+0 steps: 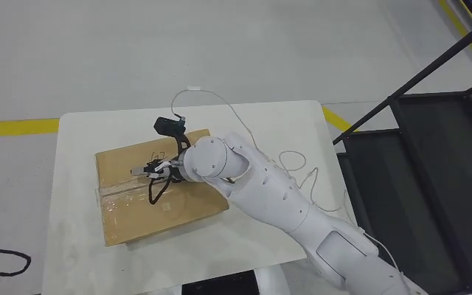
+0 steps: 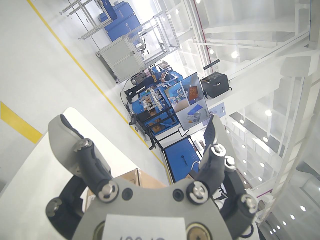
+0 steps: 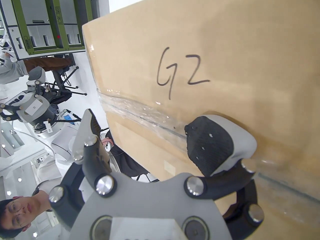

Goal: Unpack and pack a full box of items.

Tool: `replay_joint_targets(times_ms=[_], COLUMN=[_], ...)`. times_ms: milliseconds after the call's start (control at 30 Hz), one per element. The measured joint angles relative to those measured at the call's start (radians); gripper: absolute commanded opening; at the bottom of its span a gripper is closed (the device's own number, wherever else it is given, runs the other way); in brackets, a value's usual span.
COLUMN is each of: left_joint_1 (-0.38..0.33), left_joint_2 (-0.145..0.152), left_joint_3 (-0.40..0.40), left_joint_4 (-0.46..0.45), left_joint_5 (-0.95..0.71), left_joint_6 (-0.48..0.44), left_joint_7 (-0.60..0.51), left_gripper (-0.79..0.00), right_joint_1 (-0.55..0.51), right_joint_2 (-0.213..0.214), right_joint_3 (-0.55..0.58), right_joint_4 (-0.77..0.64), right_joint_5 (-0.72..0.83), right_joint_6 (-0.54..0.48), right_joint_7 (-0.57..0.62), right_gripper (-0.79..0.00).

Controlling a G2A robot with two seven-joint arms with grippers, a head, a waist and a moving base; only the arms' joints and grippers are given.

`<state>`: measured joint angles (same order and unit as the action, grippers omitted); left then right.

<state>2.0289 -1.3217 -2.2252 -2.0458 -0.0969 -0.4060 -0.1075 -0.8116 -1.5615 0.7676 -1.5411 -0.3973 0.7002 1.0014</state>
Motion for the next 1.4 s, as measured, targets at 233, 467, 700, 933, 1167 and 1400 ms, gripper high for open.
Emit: replay_joint_targets(times_ms=[233,467,700,933,1167,1400], left_joint_1=[0.000,0.000,0.000,0.000,0.000,0.000], left_joint_2=[0.000,0.000,0.000,0.000,0.000,0.000], left_joint_3=[0.000,0.000,0.000,0.000,0.000,0.000], left_joint_4=[0.000,0.000,0.000,0.000,0.000,0.000], left_joint_5=[0.000,0.000,0.000,0.000,0.000,0.000], left_joint_6=[0.000,0.000,0.000,0.000,0.000,0.000], left_joint_7=[0.000,0.000,0.000,0.000,0.000,0.000], left_gripper=[0.000,0.000,0.000,0.000,0.000,0.000], right_joint_1=[-0.065,-0.167,-0.249,-0.228,-0.137,-0.080], right_joint_2=[0.046,0.099,0.143,0.143,0.120,0.074], right_joint_3=[0.070,0.161,0.230,0.196,0.132,0.038], right_joint_4=[-0.088,-0.194,-0.323,-0.377,-0.339,-0.268], right_joint_5=[-0.115,-0.189,-0.224,-0.121,-0.064,0.134], right_joint_6=[0.061,0.065,0.072,0.050,0.059,-0.063], right_joint_7=[0.053,0.054,0.047,0.068,0.011,-0.090], right_gripper=[0.000,0.000,0.000,0.000,0.000,0.000])
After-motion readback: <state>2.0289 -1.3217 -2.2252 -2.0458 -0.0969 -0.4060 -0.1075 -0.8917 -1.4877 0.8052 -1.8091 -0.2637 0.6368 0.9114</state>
